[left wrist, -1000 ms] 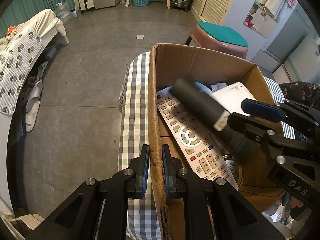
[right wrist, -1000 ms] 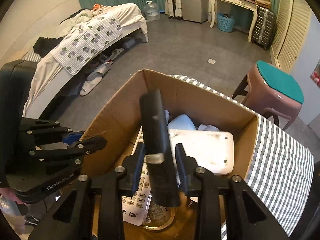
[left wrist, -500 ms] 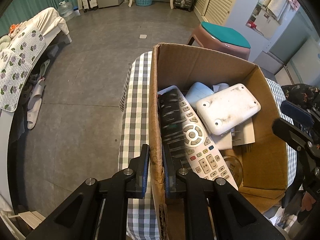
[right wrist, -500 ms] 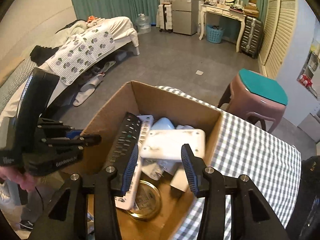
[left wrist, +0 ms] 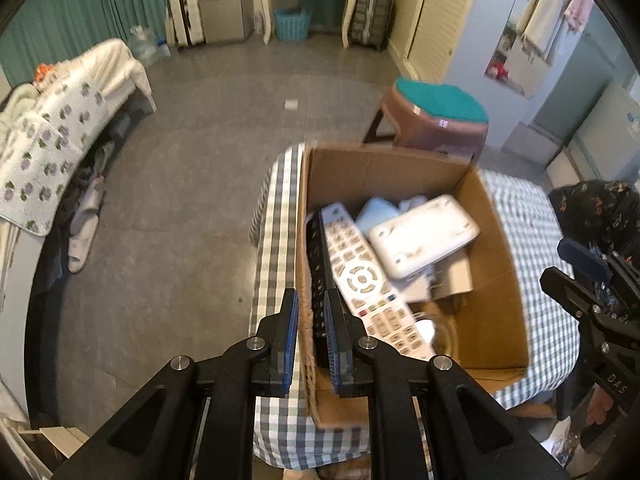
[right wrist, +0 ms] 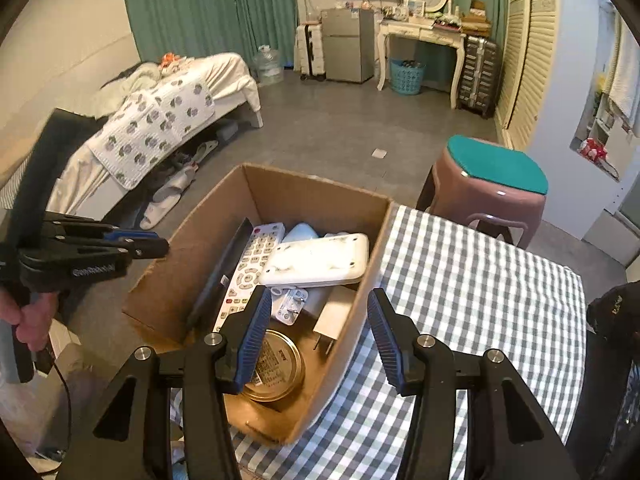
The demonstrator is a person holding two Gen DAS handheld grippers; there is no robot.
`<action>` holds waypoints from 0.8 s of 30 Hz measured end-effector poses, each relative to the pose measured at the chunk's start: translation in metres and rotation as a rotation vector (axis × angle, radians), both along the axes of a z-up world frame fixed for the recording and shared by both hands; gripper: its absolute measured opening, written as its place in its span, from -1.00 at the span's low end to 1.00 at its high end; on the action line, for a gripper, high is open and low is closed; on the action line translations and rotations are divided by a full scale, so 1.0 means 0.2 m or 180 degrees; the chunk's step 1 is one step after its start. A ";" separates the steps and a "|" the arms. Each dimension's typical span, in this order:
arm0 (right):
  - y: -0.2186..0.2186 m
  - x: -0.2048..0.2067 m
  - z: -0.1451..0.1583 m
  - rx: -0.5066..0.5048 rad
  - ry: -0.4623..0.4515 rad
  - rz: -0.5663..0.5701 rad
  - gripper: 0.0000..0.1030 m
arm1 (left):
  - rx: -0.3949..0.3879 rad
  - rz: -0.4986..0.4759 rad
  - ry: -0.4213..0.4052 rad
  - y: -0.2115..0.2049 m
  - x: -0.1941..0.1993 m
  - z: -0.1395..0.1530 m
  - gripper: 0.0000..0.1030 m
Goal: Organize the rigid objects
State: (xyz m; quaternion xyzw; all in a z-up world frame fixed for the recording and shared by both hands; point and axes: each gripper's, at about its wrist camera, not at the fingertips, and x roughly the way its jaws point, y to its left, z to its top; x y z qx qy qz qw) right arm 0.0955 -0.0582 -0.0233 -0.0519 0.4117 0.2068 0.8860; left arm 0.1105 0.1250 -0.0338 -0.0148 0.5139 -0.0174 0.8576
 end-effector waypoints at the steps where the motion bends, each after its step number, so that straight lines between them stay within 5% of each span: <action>1: -0.02 -0.03 0.03 0.0027 -0.0068 -0.0036 -0.03 | -0.0004 -0.0010 -0.0112 -0.02 -0.04 0.05 -0.74; 3: -0.06 -0.09 0.10 0.0080 -0.0230 -0.0112 -0.01 | -0.0016 -0.0040 -0.0316 -0.06 -0.10 0.14 -0.57; 7: -0.15 -0.26 0.27 0.0099 -0.0750 -0.0374 0.41 | 0.0024 -0.0068 -0.0862 -0.17 -0.25 0.28 0.33; 11: -0.23 -0.43 0.37 -0.0001 -0.1198 -0.0680 0.63 | 0.0044 -0.0075 -0.1373 -0.27 -0.40 0.35 0.84; 16: -0.29 -0.61 0.36 0.0018 -0.1485 -0.1004 1.00 | 0.0060 -0.0049 -0.1759 -0.36 -0.52 0.30 1.00; 24: -0.46 -0.72 0.24 0.0176 -0.1463 -0.1334 0.99 | 0.0054 0.0101 -0.2076 -0.43 -0.66 0.24 1.00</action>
